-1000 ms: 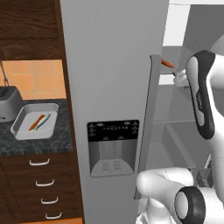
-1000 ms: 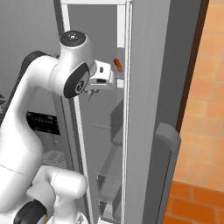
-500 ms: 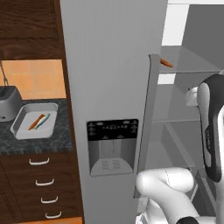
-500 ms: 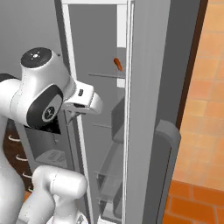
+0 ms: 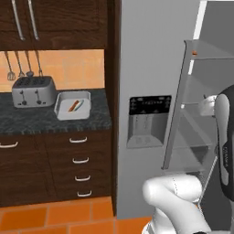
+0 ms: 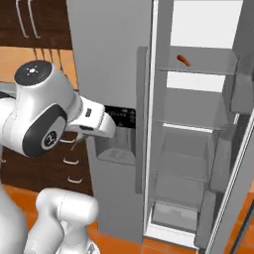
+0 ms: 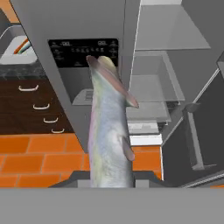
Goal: Place one carrot and one fish in each tupperware on the nearby counter, to pack two identical lunches.
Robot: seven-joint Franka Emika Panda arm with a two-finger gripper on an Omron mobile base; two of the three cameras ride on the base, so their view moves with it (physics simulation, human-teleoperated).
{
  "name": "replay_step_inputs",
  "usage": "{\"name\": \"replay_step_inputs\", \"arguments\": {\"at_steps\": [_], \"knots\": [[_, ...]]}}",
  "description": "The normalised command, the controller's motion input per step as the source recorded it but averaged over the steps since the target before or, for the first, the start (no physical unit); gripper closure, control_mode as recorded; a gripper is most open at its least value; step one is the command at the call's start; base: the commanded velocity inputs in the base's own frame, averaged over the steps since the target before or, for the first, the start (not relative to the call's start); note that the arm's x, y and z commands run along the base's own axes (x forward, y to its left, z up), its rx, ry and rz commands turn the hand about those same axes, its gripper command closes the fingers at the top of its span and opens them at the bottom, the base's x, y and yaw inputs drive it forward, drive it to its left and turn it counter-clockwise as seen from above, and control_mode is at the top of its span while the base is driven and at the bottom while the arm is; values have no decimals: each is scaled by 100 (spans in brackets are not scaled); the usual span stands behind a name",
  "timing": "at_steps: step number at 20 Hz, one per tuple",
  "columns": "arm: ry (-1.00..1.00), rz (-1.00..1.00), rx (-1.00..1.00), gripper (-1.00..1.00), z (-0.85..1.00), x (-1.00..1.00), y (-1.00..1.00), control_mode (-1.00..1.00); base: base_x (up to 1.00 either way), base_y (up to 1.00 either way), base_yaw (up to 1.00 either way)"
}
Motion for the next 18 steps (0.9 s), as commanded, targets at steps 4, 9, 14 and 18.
{"name": "replay_step_inputs", "arguments": {"at_steps": [4,9,14,18], "knots": [[0,0,0,100,0,0,0,100,2,100,-8],[0,0,0,100,0,0,0,100,17,100,-12],[0,0,0,100,0,0,0,100,30,100,-11],[0,0,0,100,0,0,0,100,51,100,-8]]}}
